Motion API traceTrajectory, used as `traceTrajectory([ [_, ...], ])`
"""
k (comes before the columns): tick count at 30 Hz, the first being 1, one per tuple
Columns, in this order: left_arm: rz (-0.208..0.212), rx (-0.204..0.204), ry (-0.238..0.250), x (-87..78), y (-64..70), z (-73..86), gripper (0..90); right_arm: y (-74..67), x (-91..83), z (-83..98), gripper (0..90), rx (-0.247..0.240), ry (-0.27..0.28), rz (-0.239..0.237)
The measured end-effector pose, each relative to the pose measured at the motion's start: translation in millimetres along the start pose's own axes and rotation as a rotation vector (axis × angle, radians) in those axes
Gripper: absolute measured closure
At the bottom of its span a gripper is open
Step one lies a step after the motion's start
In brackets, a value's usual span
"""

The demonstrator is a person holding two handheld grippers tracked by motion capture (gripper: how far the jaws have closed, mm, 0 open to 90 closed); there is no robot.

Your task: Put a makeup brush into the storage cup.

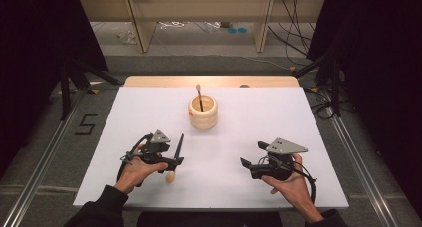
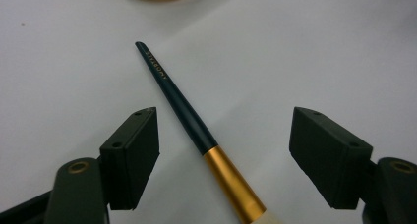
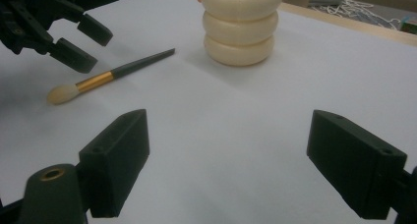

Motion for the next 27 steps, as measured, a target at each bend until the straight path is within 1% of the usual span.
traceTrajectory([
  [1, -0.002, 0.029, -0.034, 1.5, -1.3, -1.0, 27.1, -0.4, 1.4, -0.2, 17.0, -0.005, 0.006, -0.004],
  [2, -0.010, 0.025, -0.048, 4.1, -1.1, -2.1, 27.5, -0.8, 1.3, -0.5, 17.0, -0.006, 0.001, -0.004],
  [3, -0.018, 0.032, -0.059, 6.5, -1.5, -3.5, 28.2, -1.1, 0.5, -0.5, 17.0, -0.011, -0.009, -0.002],
  [4, -0.020, 0.050, -0.079, 7.7, -2.2, -4.8, 28.8, -1.5, 2.2, -0.6, 17.0, -0.013, -0.003, -0.017],
  [6, -0.032, 0.054, -0.080, 12.0, -2.8, -8.0, 29.8, -1.6, 2.1, -0.2, 17.0, -0.017, -0.008, -0.006],
  [7, -0.023, 0.060, -0.102, 11.1, -4.3, -9.4, 30.4, -1.7, 2.1, -0.4, 17.1, -0.017, -0.008, -0.007],
  [8, -0.023, 0.053, -0.096, 12.5, -4.7, -11.5, 30.9, -1.7, 2.5, -0.7, 17.2, -0.018, -0.002, -0.008],
  [9, -0.017, 0.070, -0.116, 12.1, -6.1, -12.9, 31.4, -1.5, 2.1, -0.7, 17.2, -0.020, -0.006, -0.007],
  [10, -0.012, 0.066, -0.137, 12.0, -6.5, -14.3, 31.8, -1.5, 2.4, -0.5, 17.5, -0.021, -0.006, -0.010],
  [11, -0.020, 0.069, -0.136, 12.9, -7.2, -16.1, 31.7, -1.7, 3.1, -0.3, 17.9, -0.022, -0.001, -0.017],
  [12, -0.026, 0.072, -0.131, 13.8, -8.5, -17.7, 32.1, -1.6, 2.3, -0.1, 18.2, -0.023, -0.012, -0.016],
  [14, -0.016, 0.087, -0.176, 14.1, -9.8, -19.2, 34.6, -1.6, 2.5, -0.4, 18.2, -0.023, -0.009, -0.020],
  [15, -0.018, 0.095, -0.200, 14.7, -10.6, -19.9, 34.5, -1.7, 2.8, -0.3, 18.2, -0.025, -0.011, -0.019],
  [18, -0.017, 0.103, -0.234, 17.7, -14.0, -21.9, 35.1, -2.1, 2.7, -0.3, 18.4, -0.022, -0.014, -0.018],
  [19, -0.021, 0.099, -0.241, 19.0, -15.1, -22.2, 35.3, -2.4, 3.0, -0.6, 18.5, -0.017, -0.014, -0.019],
  [20, -0.023, 0.104, -0.242, 20.0, -16.7, -22.4, 36.7, -2.3, 4.7, -0.6, 18.5, -0.023, -0.003, -0.023],
  [22, -0.012, 0.088, -0.244, 22.7, -17.9, -21.9, 39.0, -2.6, 4.6, 0.3, 18.6, -0.026, -0.019, -0.027],
  [24, 0.002, 0.083, -0.260, 24.0, -19.4, -21.2, 39.9, -2.2, 4.3, 0.0, 18.8, -0.028, -0.018, -0.022],
  [25, 0.005, 0.081, -0.266, 24.5, -19.9, -21.0, 40.6, -2.3, 4.4, 0.0, 18.8, -0.026, -0.022, -0.026],
  [26, 0.006, 0.089, -0.273, 24.8, -20.8, -21.0, 42.2, -2.3, 4.5, 0.2, 18.9, -0.026, -0.026, -0.028],
  [27, 0.004, 0.072, -0.274, 25.5, -20.3, -20.7, 43.4, -2.2, 4.8, 0.5, 19.0, -0.029, -0.024, -0.025],
])
Point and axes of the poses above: each handheld gripper's, and its own axes: x roughly forward along the jaws, z roughly out of its underside, y roughly to its right, the point moved 3 cm from there along x, roughly forward along the jaws, and after that the axes turned 4 degrees about -y, right-handed, at the moved point
